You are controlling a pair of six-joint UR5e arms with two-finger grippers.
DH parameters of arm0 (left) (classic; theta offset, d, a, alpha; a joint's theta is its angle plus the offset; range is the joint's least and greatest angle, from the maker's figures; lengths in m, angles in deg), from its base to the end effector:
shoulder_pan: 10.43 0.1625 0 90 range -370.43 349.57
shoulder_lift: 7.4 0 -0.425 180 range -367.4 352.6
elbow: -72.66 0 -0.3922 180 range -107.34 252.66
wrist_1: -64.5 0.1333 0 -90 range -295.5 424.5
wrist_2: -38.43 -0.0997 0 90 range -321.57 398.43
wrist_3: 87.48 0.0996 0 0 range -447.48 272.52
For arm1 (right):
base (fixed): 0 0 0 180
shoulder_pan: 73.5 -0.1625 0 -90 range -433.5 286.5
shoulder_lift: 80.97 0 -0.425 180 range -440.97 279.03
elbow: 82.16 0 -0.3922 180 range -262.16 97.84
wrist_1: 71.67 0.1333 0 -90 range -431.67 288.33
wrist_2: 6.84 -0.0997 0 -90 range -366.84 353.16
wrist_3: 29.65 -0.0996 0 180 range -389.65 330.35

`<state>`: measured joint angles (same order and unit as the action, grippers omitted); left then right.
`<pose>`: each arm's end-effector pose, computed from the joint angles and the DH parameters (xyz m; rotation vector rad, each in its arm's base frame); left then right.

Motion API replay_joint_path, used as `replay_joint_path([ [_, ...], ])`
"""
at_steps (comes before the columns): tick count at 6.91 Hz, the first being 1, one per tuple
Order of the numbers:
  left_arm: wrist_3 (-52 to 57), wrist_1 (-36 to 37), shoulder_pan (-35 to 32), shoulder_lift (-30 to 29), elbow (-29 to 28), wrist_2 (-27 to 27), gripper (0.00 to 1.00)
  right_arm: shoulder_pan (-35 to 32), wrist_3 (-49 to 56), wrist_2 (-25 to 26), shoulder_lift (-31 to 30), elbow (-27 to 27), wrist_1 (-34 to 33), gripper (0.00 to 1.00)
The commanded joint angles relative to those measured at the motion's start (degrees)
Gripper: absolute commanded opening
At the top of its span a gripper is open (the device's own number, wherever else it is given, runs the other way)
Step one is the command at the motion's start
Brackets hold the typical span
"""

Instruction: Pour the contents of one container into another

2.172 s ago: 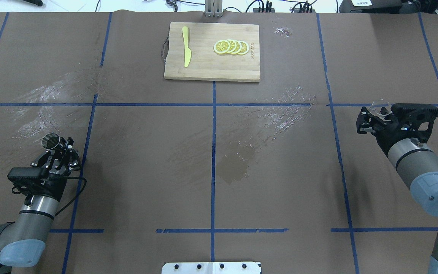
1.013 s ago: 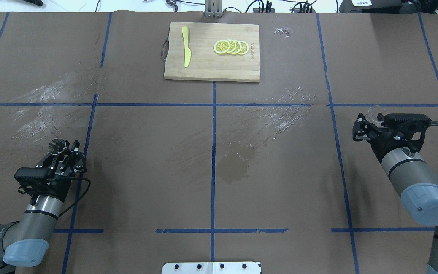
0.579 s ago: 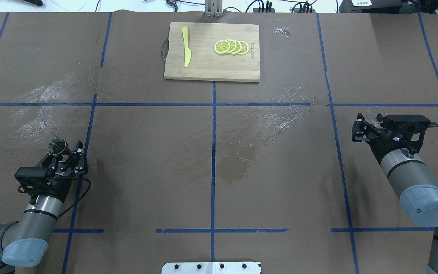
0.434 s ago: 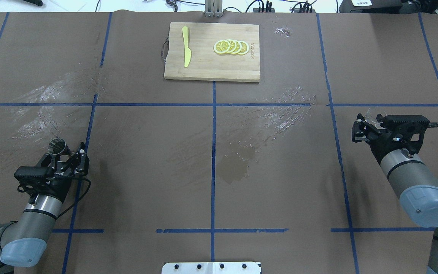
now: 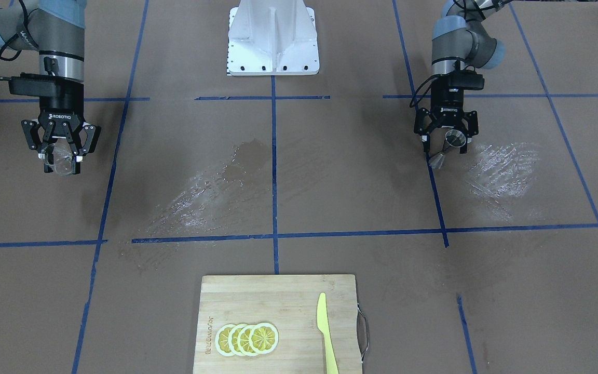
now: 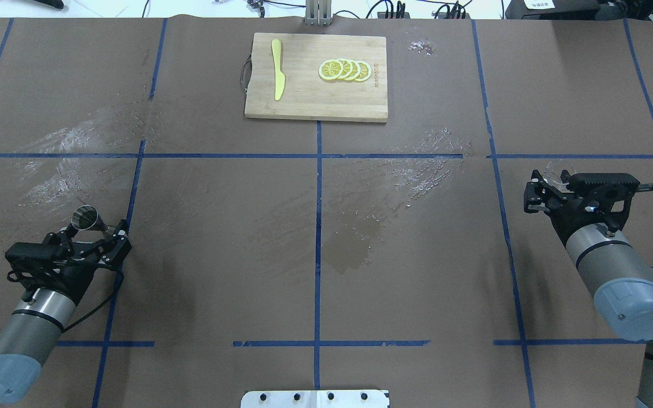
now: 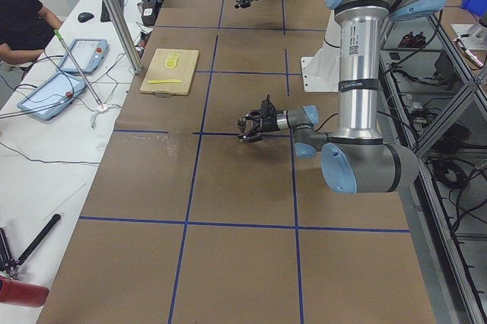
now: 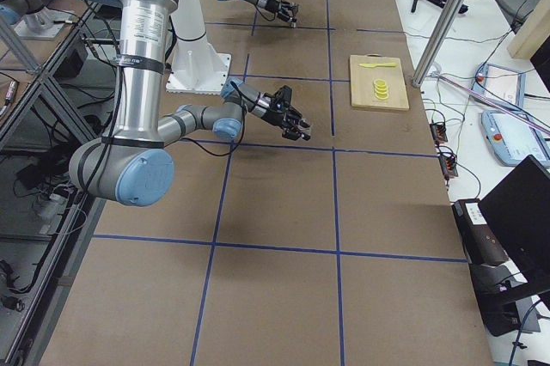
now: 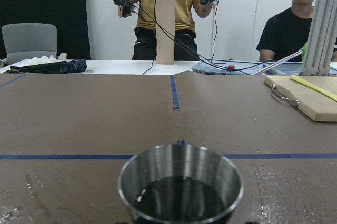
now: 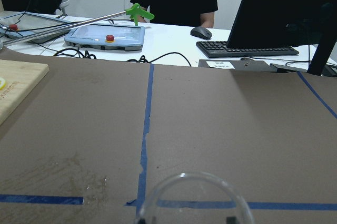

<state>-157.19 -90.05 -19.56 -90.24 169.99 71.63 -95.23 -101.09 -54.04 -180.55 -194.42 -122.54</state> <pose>0.3913 -0.2823 0.5162 1.1045 0.7681 -0.3937 -0.3260 -0.3463 0.4623 0.9500 -0.5698 0.3868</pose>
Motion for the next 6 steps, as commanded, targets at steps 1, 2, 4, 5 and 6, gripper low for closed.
replay_joint_path([
  [1, 1.51, 0.05, -0.02, 4.01, 4.45, 6.68, 1.0, 1.76, -4.02, 2.8, -0.09, 1.94, -0.01, 0.0],
  [2, 1.51, 0.22, -0.02, 4.1, 4.45, 9.92, 1.0, 3.95, -7.1, 5.17, 0.0, 3.78, 0.08, 0.0],
  [4, 1.69, 0.4, -0.01, 6.37, 6.97, 16.6, 1.0, 5.11, -8.36, 6.16, -0.09, 4.85, 0.08, 0.0],
  [5, 4.21, 0.57, -0.19, 11.08, 13.43, 21.94, 1.0, 5.73, -9.49, 6.94, 0.09, 5.47, 0.08, 0.0],
  [6, 4.59, 0.83, -0.28, 15.31, 18.63, 26.09, 1.0, 6.08, -9.68, 7.12, 0.0, 5.56, 0.08, 0.0],
])
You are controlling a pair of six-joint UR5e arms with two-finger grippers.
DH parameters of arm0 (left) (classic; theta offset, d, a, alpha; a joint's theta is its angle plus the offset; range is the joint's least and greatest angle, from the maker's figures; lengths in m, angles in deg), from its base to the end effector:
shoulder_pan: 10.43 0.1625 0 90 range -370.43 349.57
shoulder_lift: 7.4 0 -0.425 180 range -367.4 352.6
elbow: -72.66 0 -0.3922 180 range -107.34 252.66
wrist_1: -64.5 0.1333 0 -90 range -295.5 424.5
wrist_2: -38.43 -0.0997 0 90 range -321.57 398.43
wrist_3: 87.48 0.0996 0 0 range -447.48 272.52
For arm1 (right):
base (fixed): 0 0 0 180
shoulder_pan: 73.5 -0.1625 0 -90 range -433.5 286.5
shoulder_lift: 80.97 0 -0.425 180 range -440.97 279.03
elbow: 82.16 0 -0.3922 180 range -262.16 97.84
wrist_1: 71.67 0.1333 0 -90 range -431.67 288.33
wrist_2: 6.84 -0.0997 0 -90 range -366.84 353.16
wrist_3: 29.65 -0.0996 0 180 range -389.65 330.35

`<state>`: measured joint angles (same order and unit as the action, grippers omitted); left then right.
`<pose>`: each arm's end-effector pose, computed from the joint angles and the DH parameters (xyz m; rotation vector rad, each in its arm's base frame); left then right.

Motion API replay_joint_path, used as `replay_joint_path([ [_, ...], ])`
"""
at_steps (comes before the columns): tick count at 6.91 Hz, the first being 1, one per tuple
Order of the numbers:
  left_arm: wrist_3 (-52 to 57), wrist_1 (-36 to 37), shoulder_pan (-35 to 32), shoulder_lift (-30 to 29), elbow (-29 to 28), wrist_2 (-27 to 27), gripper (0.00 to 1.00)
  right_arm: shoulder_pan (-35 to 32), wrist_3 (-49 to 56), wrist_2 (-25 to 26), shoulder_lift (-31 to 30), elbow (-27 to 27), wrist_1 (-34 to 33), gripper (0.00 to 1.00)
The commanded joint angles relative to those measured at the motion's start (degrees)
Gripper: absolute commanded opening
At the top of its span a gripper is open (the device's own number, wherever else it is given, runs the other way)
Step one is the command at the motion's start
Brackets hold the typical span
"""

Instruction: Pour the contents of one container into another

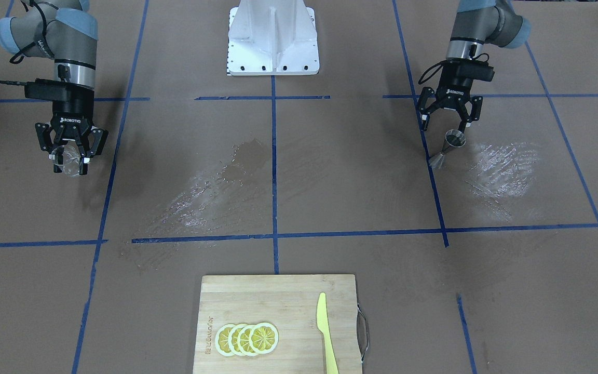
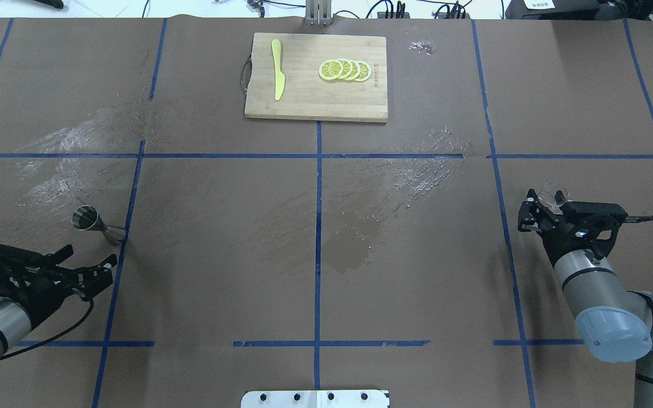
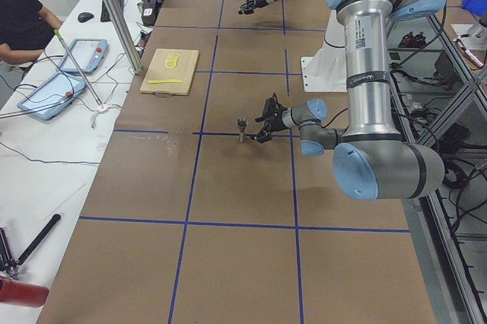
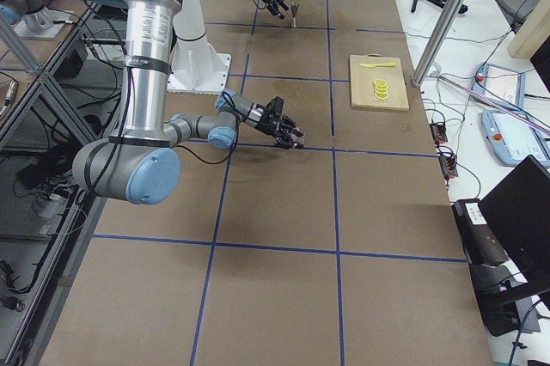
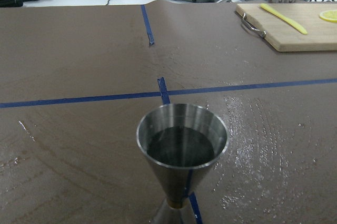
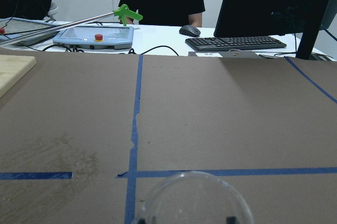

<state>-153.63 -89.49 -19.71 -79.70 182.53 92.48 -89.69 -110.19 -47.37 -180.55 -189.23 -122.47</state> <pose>0.3409 -0.2500 0.4939 0.8454 0.9053 -0.1410 -0.3581 -0.3216 0.5023 0.9668 -0.5651 0.4562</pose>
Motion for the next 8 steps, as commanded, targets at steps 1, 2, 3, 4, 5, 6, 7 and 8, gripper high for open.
replay_joint_path([
  [1, 1.03, 4.54, -0.21, 6.8, 10.5, 8.84, 1.0, 1.24, -1.97, 1.24, 0.18, 1.15, 0.0, 0.0],
  [2, 1.03, 10.49, -1.95, 6.91, 14.54, 13.84, 1.0, 2.2, -3.21, 2.03, 0.61, 2.38, 0.0, 0.0],
  [3, 1.03, 13.77, -3.88, 6.83, 17.19, 17.89, 1.0, 3.26, -4.96, 3.17, 0.62, 3.35, 0.0, 0.0],
  [4, 1.03, 15.02, -4.08, 6.91, 18.35, 18.54, 1.0, 4.14, -6.98, 3.88, 1.66, 3.97, 0.0, 0.0],
  [5, 1.11, 15.21, -4.95, 6.83, 18.71, 19.76, 1.0, 4.41, -7.17, 3.97, 2.37, 4.5, 0.0, 0.0],
  [6, 1.11, 15.21, -5.22, 6.82, 18.89, 19.86, 1.0, 4.41, -7.26, 3.89, 2.38, 4.5, 0.17, 0.0],
  [7, 1.11, 15.3, -5.31, 6.82, 18.98, 19.86, 1.0, 4.5, -7.17, 3.88, 2.38, 5.02, 3.05, 0.01],
  [8, 1.11, 15.21, -5.4, 6.82, 19.15, 19.86, 1.0, 4.67, -7.17, 3.88, 2.46, 7.03, 5.51, 0.02],
])
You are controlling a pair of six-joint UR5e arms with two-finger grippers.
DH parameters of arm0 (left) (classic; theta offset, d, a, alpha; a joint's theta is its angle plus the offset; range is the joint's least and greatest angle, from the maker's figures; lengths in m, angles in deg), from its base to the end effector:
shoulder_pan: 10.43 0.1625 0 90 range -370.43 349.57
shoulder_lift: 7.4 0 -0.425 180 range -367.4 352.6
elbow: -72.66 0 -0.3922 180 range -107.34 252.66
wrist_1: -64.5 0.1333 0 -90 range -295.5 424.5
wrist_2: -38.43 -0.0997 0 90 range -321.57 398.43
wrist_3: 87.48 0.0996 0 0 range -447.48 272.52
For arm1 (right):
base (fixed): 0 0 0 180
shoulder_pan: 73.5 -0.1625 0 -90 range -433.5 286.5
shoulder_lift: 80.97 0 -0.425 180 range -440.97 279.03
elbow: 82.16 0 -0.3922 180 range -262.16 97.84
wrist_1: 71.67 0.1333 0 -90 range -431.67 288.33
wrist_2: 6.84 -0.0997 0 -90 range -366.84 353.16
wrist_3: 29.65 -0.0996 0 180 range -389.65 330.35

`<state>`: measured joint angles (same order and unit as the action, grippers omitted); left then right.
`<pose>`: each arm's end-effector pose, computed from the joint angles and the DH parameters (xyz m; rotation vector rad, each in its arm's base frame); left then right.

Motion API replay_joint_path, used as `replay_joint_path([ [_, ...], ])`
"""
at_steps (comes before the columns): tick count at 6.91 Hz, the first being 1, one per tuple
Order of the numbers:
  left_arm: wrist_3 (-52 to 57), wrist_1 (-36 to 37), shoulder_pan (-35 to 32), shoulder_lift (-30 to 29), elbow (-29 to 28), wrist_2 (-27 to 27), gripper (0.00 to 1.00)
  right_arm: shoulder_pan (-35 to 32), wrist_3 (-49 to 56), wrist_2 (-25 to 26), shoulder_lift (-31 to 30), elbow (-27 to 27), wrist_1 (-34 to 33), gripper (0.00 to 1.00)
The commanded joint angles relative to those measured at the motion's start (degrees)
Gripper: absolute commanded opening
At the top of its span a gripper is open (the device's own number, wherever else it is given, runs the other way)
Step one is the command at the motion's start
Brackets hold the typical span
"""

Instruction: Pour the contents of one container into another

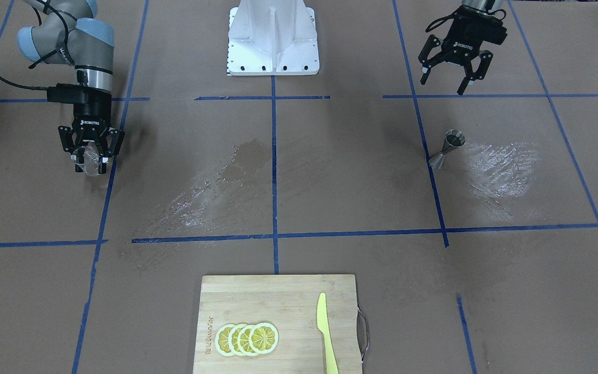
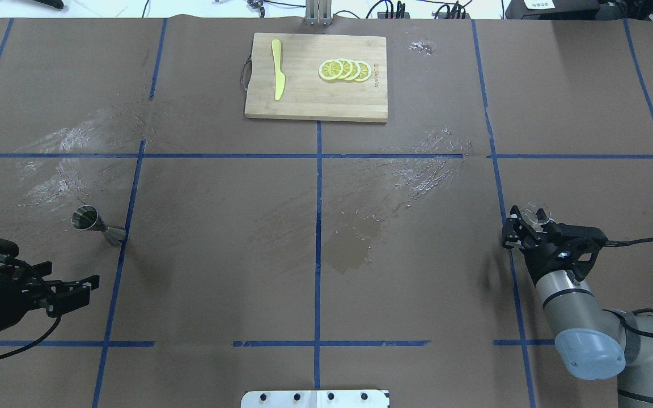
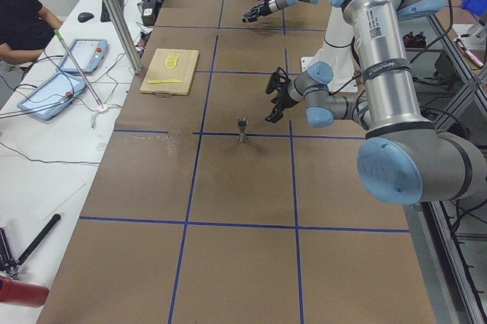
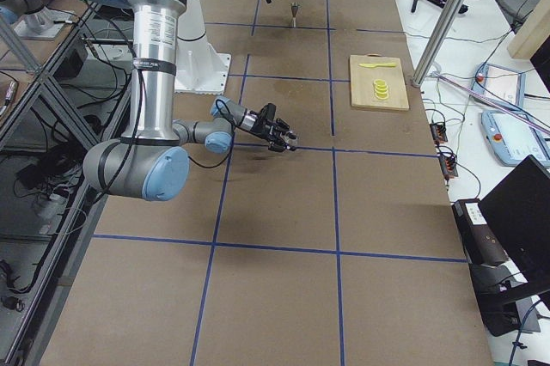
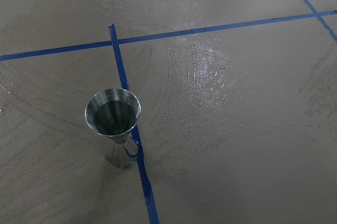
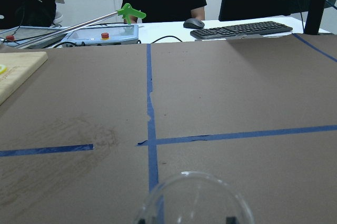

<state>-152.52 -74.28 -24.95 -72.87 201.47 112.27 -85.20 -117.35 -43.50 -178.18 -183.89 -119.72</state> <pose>0.2830 -0.2396 0.4069 0.6065 0.9423 0.0076 -0.3969 -0.2999 0.5219 0.9689 -0.6418 0.5221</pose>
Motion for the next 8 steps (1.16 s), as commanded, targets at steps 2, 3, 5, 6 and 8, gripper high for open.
replay_joint_path([
  [2, 0.09, 0.0, -0.68, -0.01, 0.21, 0.07, 1.0, 0.45, -0.02, 0.09, 1.76, 5.83, 4.81, 0.03],
  [3, 0.09, 0.09, -0.95, -0.09, 0.21, 0.07, 1.0, 0.53, -0.02, 0.09, 1.86, 5.93, 4.81, 0.05],
  [5, 0.09, 0.0, -1.39, -0.27, 0.3, 0.07, 1.0, 0.53, 0.25, 0.62, 1.86, 5.94, 4.9, 0.37],
  [6, 0.09, 0.0, -1.48, -0.27, 0.3, 0.07, 1.0, 0.45, 0.6, 0.62, 1.86, 5.94, 4.9, 0.59],
  [8, 0.09, 0.0, -1.48, -0.27, 0.3, 0.07, 1.0, 0.45, 0.69, 0.89, 1.86, 5.94, 4.9, 0.84],
])
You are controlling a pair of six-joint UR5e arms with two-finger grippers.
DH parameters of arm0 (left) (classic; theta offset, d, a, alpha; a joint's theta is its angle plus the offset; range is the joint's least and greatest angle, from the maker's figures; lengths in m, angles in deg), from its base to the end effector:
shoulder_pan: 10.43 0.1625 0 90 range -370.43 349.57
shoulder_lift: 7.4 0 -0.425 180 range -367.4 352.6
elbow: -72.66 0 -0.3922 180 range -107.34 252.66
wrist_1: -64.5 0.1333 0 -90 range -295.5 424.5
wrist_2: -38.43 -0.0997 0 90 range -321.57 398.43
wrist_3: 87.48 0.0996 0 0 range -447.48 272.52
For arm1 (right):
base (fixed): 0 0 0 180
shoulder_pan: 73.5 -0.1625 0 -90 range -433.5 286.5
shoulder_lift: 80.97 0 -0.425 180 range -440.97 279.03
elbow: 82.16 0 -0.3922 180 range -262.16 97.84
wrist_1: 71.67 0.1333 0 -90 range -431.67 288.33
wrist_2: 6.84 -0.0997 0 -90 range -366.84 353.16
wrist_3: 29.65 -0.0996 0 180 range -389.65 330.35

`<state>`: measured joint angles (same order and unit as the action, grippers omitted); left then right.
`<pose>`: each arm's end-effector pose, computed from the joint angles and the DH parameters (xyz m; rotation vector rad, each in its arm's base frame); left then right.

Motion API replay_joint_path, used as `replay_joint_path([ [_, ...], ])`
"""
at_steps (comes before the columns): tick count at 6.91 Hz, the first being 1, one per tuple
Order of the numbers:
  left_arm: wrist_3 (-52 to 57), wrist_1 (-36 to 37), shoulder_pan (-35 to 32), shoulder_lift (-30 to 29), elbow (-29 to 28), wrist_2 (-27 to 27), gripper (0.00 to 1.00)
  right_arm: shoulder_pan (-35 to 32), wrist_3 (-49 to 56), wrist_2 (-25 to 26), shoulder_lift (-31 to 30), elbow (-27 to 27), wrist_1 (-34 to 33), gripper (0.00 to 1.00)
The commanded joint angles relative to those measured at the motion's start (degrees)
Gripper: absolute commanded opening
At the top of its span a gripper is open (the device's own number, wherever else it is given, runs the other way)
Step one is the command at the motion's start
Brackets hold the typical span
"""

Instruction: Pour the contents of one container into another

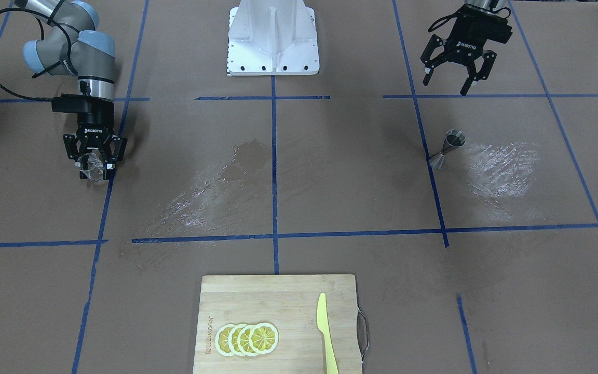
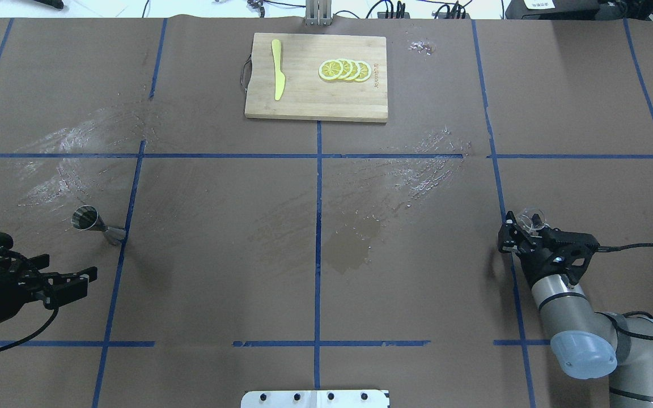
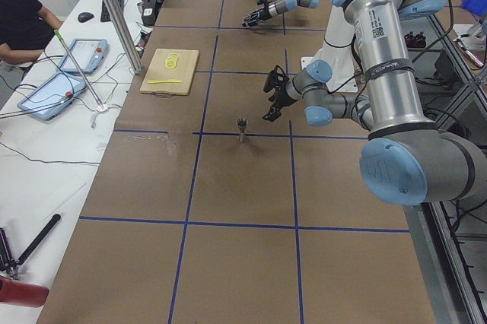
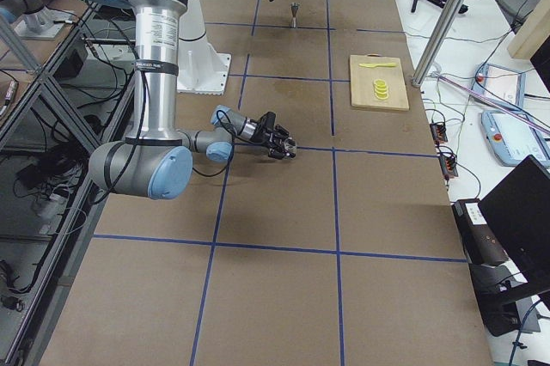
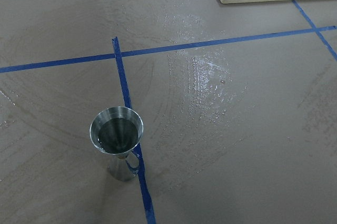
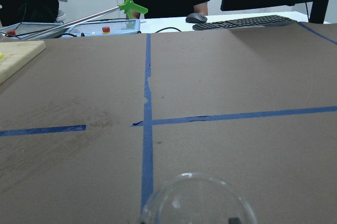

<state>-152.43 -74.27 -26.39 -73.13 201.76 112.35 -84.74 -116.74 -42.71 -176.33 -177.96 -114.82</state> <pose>0.2774 -0.2467 0.4028 0.6207 0.9435 -0.0143 -0.4124 -0.3002 0.5490 0.9815 -0.6501 0.5174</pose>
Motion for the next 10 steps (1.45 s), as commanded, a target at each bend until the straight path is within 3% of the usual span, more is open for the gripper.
replay_joint_path([
  [1, 0.0, 0.0, -0.13, -0.09, 0.09, 0.09, 1.0, -0.01, 0.16, 0.1, 0.0, 0.0, 0.0, 0.99],
  [8, 0.0, 0.0, -0.83, -0.44, 0.79, 2.02, 1.0, -0.1, 0.43, 0.02, -0.69, -0.61, 0.09, 1.0],
  [10, 0.0, 0.0, -1.0, -0.8, 1.41, 3.59, 1.0, 0.34, 0.43, -0.42, -4.19, -4.19, 0.18, 1.0],
])
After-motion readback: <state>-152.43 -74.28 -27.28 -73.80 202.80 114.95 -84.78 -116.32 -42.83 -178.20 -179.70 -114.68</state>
